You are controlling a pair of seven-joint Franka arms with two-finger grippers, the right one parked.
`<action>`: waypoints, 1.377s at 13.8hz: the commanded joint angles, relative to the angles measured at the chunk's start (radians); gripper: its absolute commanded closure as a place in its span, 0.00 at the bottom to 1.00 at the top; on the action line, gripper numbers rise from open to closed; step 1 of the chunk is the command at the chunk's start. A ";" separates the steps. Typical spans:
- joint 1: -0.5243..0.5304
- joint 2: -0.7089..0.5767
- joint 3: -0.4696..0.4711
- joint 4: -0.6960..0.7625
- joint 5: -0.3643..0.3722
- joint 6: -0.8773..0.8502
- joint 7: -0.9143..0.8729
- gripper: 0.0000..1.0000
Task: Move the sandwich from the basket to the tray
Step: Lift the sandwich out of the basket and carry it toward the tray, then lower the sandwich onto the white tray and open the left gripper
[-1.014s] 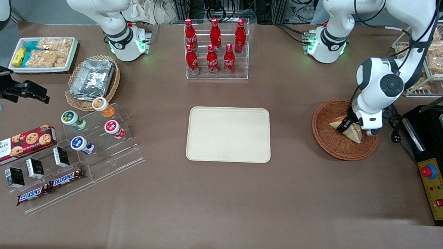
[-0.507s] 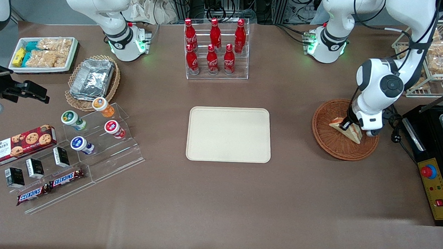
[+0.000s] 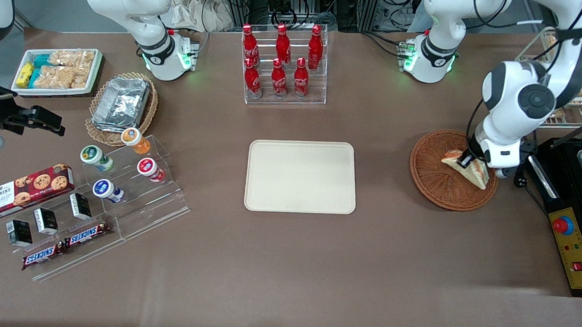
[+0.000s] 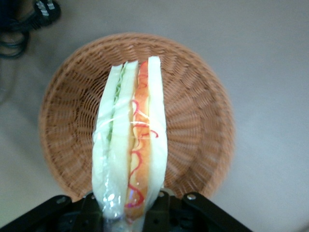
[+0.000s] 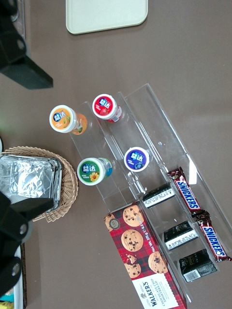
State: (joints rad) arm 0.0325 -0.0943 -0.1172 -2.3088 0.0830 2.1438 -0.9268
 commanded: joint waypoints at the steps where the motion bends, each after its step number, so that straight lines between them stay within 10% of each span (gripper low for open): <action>1: -0.045 0.092 -0.054 0.315 -0.020 -0.296 0.032 1.00; 10: -0.111 0.232 -0.306 0.537 -0.131 -0.288 0.391 1.00; 19: -0.232 0.490 -0.363 0.514 0.047 -0.089 0.398 1.00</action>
State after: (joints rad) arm -0.1905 0.3502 -0.4826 -1.7816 0.1020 2.0027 -0.5187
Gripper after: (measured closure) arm 0.793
